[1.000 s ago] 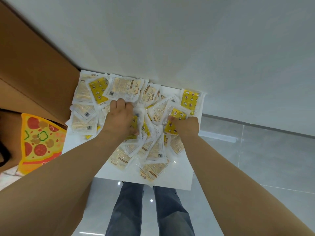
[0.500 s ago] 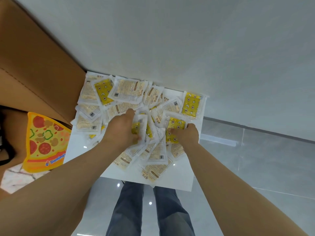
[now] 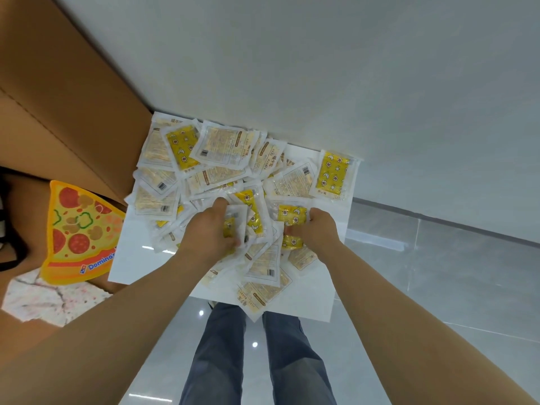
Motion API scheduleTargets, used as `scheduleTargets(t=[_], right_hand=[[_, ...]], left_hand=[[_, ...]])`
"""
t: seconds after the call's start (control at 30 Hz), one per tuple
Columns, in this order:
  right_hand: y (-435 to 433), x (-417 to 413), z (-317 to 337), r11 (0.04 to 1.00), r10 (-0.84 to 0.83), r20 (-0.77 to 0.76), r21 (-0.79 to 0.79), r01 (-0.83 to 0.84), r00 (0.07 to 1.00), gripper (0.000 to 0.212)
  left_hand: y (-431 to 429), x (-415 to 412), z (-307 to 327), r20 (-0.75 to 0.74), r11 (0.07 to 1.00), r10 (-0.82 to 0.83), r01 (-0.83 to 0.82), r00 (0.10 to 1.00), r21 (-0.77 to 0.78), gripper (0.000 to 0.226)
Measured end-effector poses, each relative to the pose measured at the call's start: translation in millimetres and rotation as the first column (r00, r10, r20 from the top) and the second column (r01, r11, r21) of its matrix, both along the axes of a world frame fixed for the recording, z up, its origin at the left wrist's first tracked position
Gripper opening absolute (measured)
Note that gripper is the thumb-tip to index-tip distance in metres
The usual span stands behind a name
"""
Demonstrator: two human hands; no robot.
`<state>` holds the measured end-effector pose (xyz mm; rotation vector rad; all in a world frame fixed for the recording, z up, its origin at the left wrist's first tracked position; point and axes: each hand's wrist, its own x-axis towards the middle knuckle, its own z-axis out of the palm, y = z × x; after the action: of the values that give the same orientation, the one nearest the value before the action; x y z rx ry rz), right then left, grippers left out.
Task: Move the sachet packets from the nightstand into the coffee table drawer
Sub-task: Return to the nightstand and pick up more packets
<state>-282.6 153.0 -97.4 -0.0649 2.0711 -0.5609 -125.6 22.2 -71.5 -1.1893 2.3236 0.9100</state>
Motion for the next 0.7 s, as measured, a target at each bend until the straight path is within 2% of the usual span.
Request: scheduleTargets(t=[0.17, 0.3, 0.53, 0.7], right_hand=[[12.1, 5.3, 17.8, 0.997, -0.055, -0.062, -0.058, 0.051, 0.997, 0.032], [24.0, 2.5, 46.2, 0.994, -0.066, -0.175, -0.096, 0.05, 0.982, 0.026], [34.2, -1.1, 123.8, 0.976, -0.143, -0.347, -0.202, 0.075, 0.927, 0.023], [40.5, 10.6, 196.5, 0.969, -0.144, -0.417, -0.245, 0.041, 0.898, 0.022]], left_hand=[[0.4, 5.2, 8.0, 0.014, 0.999, 0.049, -0.049, 0.999, 0.019, 0.059], [5.9, 9.6, 30.7, -0.003, 0.989, 0.135, -0.134, 0.991, 0.055, 0.061], [16.9, 7.5, 95.3, -0.115, 0.979, 0.191, -0.18, 0.975, 0.096, 0.063], [17.6, 6.5, 161.9, -0.166, 0.989, 0.14, -0.13, 0.976, 0.071, 0.064]])
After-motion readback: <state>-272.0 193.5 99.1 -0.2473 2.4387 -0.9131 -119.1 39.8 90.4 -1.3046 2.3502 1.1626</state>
